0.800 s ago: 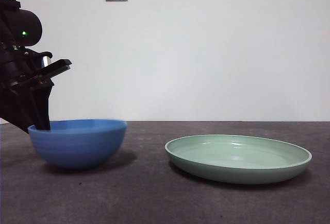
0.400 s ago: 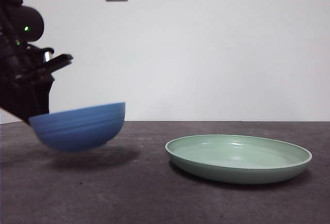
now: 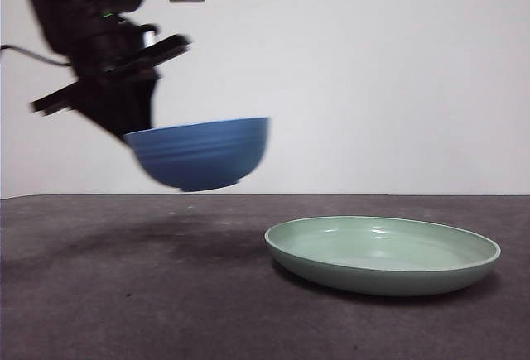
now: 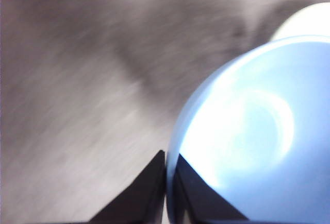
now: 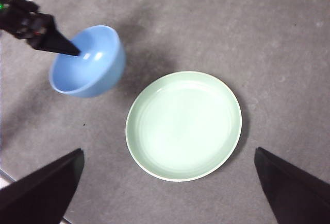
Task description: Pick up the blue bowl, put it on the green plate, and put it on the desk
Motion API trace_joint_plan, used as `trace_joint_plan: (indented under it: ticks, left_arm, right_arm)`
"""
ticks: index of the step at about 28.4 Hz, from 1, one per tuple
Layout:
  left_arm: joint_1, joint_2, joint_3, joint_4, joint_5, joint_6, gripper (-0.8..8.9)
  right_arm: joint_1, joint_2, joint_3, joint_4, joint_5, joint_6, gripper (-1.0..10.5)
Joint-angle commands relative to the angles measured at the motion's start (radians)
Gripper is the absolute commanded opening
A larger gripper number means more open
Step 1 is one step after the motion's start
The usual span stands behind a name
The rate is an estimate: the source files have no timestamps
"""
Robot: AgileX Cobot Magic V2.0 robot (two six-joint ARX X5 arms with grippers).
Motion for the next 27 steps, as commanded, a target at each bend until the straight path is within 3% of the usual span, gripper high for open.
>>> trace_joint_plan:
  ticks: [1,14,22,24,26,27]
  left_arm:
    - [-0.056,0.06,0.073,-0.011,-0.008,-0.013,0.15]
    - [-0.312,0.407,0.488,-0.101,-0.082,-0.016,0.15]
    - [-0.345,0.491,0.53,-0.093,-0.13,-0.016,0.17]
    - [-0.345,0.491,0.53,-0.082,-0.13,-0.015,1.09]
    - [-0.345,0.491,0.53,-0.082,-0.13,-0.015,3.25]
    - [-0.345,0.491,0.53,-0.082,-0.13,-0.015,3.81]
  right_arm:
    - [0.001,-0.02,0.021,-0.016,0.003,-0.014,6.5]
    - [0.001,-0.112,0.021,-0.093,0.018,-0.014,6.5]
    - [0.004,-0.112,0.021,-0.096,0.018,-0.014,6.5]
    - [0.004,-0.112,0.021,-0.096,0.018,-0.014,6.5]
    - [0.004,-0.112,0.021,-0.096,0.018,-0.014,6.5]
    - [0.004,-0.112,0.021,-0.096,0.018,-0.014,6.5]
